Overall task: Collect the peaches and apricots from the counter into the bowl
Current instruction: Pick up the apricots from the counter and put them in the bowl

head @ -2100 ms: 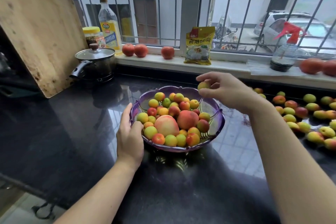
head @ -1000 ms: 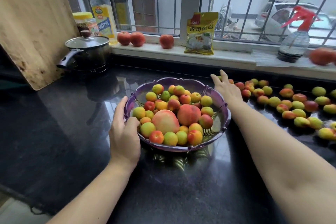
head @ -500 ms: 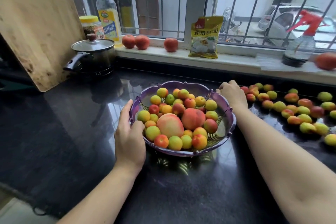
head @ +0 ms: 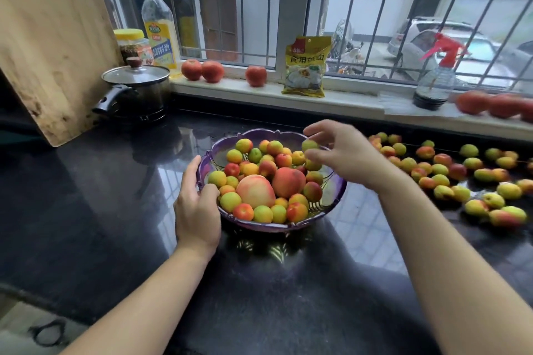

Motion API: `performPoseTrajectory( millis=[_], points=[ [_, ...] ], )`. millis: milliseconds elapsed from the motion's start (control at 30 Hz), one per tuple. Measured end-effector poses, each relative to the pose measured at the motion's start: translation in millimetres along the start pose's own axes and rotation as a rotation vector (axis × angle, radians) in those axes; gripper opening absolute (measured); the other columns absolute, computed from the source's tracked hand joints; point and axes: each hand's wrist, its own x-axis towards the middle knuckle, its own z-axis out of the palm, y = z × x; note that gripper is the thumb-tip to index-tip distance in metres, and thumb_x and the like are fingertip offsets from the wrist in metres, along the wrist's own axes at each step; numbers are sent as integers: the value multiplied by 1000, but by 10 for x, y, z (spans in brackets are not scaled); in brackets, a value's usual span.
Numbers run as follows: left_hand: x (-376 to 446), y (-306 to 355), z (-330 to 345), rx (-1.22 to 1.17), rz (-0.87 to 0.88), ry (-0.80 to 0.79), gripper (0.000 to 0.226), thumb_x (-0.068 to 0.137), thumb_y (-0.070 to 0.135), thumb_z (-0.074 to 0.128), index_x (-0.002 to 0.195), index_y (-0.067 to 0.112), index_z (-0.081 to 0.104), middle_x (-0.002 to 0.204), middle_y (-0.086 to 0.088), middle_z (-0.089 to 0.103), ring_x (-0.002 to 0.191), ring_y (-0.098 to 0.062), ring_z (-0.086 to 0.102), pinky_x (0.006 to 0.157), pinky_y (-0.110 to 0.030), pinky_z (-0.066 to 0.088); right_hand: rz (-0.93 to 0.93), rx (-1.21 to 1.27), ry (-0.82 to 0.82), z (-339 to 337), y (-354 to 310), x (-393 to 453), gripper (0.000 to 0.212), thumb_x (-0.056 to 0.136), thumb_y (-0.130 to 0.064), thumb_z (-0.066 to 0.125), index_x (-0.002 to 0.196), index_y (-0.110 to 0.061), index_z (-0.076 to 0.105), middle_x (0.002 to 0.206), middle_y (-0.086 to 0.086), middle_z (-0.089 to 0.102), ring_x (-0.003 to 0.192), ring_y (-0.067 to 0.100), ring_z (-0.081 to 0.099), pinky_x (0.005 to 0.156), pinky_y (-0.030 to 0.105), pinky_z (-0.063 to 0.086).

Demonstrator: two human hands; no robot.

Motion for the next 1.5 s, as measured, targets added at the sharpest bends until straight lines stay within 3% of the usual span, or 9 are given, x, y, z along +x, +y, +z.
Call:
performPoseTrajectory(
  millis=[200, 367, 467, 667, 867, 967, 1067, 1233, 1500],
  points=[
    [29, -10, 9, -19, -3, 10, 73, 79, 33, 44, 151, 31, 52, 133, 19, 57, 110, 13, 47, 81, 4, 30, 17, -169, -31, 226, -76, 9, 41, 91, -28, 70, 130, -23, 61, 123, -3, 67, 114, 16, 59, 97, 35, 51],
    [34, -24, 18, -33, -3, 9, 74, 78, 32, 45, 151, 31, 52, 135, 17, 58, 119, 2, 51, 93, -10, 37, 61, 102, 260, -15, 158, 81, 24, 95, -24, 65, 118, -25, 69, 106, -13, 70, 98, 1, 64, 88, 23, 50],
    [31, -28, 17, -19, 8, 13, 73, 79, 34, 45, 151, 31, 52, 137, 14, 60, 123, -7, 53, 99, -26, 39, 262, 176, 499, -67, 487, 62, 18, 95, -12, 56, 104, -21, 70, 101, -1, 72, 99, 18, 66, 90, 39, 55],
    [38, -52, 15, -38, 30, 0, 74, 78, 32, 45, 152, 29, 52, 138, 11, 61, 125, -9, 55, 95, -19, 41, 466, -77, 614, 173, 1041, -117, 32, 84, 3, 53, 110, -6, 69, 122, 21, 57, 114, 40, 52, 98, 39, 41],
    [37, -51, 22, -62, 26, 2, 72, 78, 31, 46, 150, 32, 52, 135, 14, 62, 120, -1, 58, 101, -27, 46, 482, -377, 205, 247, 1167, 35, 66, 96, -21, 50, 158, -23, 27, 166, 7, 19, 148, 34, 18, 120, 48, 20],
    [37, -48, 28, -67, 33, -1, 72, 79, 31, 45, 151, 30, 52, 131, 20, 60, 111, 21, 52, 89, -10, 40, 416, -393, 333, 254, 1150, 27, 58, 94, -17, 52, 150, -16, 41, 150, 18, 42, 134, 38, 34, 111, 48, 31],
    [35, -46, 26, -72, 25, 2, 73, 79, 31, 45, 151, 29, 51, 130, 21, 60, 113, 7, 57, 87, -9, 39, 335, -389, 654, 245, 1126, -74, 40, 84, -5, 56, 124, -5, 58, 119, 26, 53, 108, 41, 45, 94, 46, 38],
    [33, -39, 29, -54, 30, 5, 72, 79, 31, 45, 150, 29, 52, 128, 19, 62, 112, 6, 58, 93, -15, 41, 479, -515, 258, 256, 1180, -63, 42, 96, -19, 48, 136, -17, 61, 138, 14, 57, 125, 38, 44, 109, 42, 36],
    [8, -12, 30, -27, 30, 3, 73, 81, 34, 44, 153, 28, 51, 135, 12, 58, 123, -10, 53, 88, -13, 38, 677, -567, 98, 112, 915, -85, 31, 92, -17, 52, 122, -15, 62, 133, 20, 52, 119, 40, 49, 101, 45, 45]
  ],
)
